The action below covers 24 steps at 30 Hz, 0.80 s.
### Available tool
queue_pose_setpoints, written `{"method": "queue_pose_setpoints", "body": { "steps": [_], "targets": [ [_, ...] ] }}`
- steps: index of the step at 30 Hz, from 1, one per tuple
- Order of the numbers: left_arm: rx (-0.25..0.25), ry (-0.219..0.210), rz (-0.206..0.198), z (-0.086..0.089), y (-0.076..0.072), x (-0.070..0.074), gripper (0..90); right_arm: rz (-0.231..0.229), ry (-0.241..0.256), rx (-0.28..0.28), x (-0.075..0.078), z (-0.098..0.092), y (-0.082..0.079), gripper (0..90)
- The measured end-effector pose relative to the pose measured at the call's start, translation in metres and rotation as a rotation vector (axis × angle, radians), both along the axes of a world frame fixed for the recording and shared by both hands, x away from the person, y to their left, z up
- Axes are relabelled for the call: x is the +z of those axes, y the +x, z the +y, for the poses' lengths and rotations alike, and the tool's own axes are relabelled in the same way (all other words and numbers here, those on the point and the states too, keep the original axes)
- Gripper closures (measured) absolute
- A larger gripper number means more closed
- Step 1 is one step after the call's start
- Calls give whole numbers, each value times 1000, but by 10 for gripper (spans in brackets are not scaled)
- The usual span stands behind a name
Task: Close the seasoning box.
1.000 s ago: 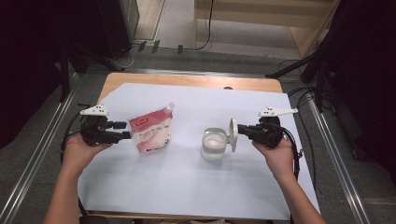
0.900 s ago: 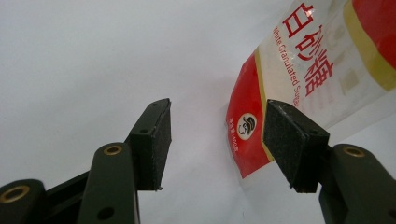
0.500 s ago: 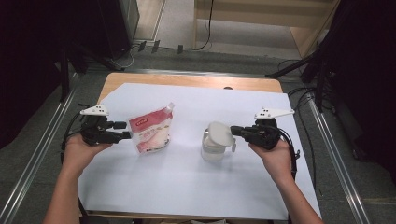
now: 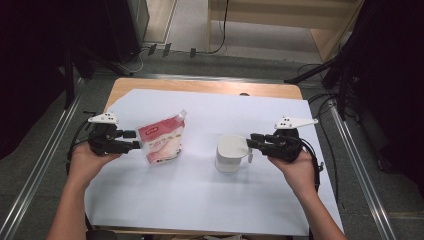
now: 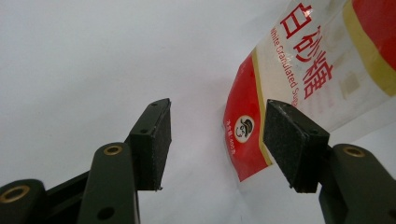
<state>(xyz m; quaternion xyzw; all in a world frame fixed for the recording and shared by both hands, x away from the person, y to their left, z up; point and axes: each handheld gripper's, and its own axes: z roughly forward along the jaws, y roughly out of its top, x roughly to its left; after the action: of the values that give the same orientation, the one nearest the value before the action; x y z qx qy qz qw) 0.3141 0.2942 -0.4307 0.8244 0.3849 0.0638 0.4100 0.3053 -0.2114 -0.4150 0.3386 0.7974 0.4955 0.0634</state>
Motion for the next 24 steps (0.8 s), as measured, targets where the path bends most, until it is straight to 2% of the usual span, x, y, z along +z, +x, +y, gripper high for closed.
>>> {"method": "queue_pose_setpoints", "body": {
  "steps": [7,9,17,19,24],
  "targets": [
    [2,7,-3,0,0,0,428,-9,1,-17,-2,-7,0,596],
    [-4,10,7,0,1,0,428,-9,0,-21,-2,-10,0,577],
    [-2,19,2,0,0,0,428,-33,0,-67,-6,-25,-2,542],
    [6,11,-3,0,0,0,428,-37,-1,-79,-8,-30,-2,523],
    [7,10,-1,0,-1,0,427,-24,-10,-124,-15,-41,-2,433]
  ]
}}
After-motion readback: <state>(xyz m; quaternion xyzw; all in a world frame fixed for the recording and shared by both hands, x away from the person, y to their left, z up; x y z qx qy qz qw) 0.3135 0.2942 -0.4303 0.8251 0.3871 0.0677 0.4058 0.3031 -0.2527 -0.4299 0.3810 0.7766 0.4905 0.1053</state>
